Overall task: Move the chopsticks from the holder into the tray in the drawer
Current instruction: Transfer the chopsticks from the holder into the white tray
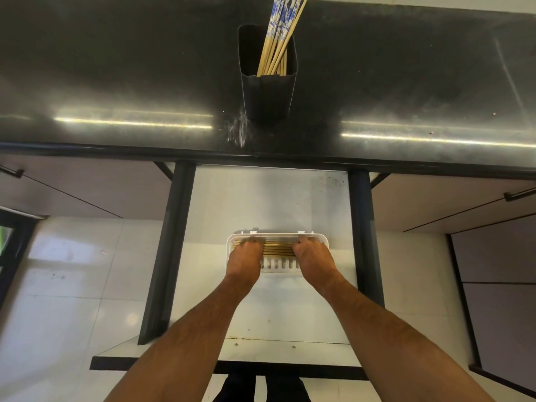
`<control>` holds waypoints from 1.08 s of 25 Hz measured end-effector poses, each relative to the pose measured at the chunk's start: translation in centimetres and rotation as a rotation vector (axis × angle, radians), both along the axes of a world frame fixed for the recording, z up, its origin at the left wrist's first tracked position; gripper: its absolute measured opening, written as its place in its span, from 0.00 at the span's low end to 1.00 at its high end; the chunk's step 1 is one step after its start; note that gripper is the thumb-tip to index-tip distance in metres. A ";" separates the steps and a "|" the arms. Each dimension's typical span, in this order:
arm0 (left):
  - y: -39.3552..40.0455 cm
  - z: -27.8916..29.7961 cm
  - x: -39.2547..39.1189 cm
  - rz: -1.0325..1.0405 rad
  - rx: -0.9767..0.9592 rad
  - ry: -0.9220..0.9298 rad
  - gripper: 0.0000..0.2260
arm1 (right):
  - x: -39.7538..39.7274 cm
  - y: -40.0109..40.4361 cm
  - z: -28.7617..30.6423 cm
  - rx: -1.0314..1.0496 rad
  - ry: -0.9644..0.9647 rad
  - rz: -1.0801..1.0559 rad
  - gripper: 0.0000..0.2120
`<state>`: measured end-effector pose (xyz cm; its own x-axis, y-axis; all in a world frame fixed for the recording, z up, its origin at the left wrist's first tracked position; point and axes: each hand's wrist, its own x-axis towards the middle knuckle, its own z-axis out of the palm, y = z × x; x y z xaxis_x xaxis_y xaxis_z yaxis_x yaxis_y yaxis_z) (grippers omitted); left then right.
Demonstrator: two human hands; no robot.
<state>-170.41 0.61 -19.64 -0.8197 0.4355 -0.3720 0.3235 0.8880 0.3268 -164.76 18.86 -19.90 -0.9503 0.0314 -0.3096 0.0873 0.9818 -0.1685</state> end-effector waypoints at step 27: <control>-1.1 0.1 -0.7 -0.047 0.147 0.140 0.09 | -0.9 1.2 0.3 0.036 0.063 0.069 0.09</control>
